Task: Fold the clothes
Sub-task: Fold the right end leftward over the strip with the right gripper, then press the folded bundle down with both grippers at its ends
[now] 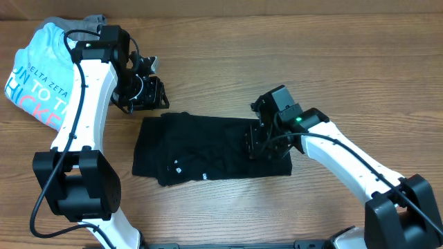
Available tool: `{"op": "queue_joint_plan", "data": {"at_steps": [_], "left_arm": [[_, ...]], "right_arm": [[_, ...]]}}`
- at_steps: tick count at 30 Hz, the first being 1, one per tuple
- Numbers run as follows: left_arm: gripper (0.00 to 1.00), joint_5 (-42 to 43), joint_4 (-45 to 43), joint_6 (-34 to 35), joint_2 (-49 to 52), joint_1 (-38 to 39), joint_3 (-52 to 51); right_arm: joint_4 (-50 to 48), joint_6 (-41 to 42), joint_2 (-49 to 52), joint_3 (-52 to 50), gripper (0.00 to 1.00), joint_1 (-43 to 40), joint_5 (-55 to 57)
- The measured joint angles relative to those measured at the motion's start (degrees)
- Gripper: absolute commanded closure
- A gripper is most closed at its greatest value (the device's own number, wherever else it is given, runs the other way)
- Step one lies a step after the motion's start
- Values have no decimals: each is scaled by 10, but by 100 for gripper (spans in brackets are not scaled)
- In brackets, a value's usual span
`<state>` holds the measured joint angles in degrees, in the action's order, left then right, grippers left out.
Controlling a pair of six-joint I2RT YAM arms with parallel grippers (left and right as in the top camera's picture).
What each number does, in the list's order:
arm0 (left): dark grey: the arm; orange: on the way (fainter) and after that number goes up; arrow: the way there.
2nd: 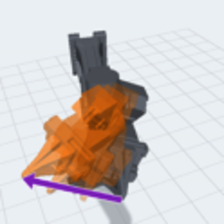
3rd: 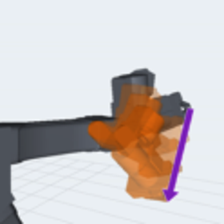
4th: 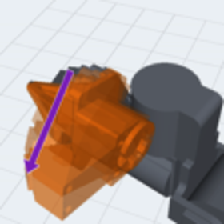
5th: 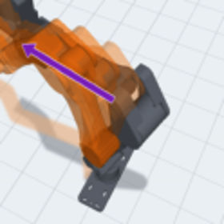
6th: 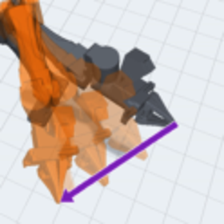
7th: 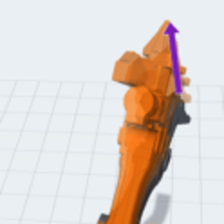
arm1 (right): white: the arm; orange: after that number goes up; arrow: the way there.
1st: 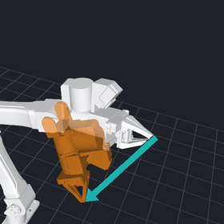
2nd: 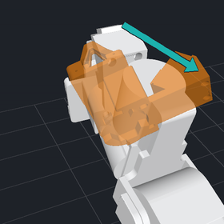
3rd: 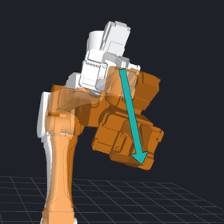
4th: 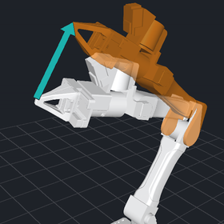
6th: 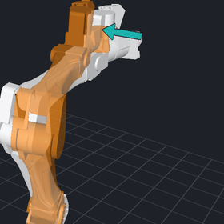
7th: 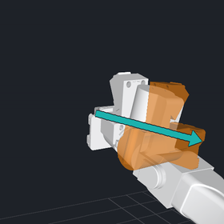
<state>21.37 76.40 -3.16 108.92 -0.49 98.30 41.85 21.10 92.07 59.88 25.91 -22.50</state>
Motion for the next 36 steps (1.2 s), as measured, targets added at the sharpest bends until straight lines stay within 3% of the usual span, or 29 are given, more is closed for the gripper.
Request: {"op": "queue_joint_plan", "data": {"at_steps": [4,9,12,15,21,26,36], "left_arm": [[51,0,3,0,0,0,0],[48,-17,19,14,0,0,0],[43,-43,42,43,0,-3,0],[29,-78,54,77,0,-11,0],[25,-117,66,126,0,-56,0],[21,-118,61,138,0,-74,-25],[17,-67,-25,137,0,-60,-175]], "right_arm": [[32,1,-18,0,83,-45,11],[45,17,-20,-3,91,-80,22],[20,42,-11,-22,93,-69,18],[-30,67,12,-49,93,-42,-7],[-100,108,54,-65,94,45,-66],[-109,97,56,-65,96,92,-117],[-13,35,-46,-37,96,-36,-67]]}}
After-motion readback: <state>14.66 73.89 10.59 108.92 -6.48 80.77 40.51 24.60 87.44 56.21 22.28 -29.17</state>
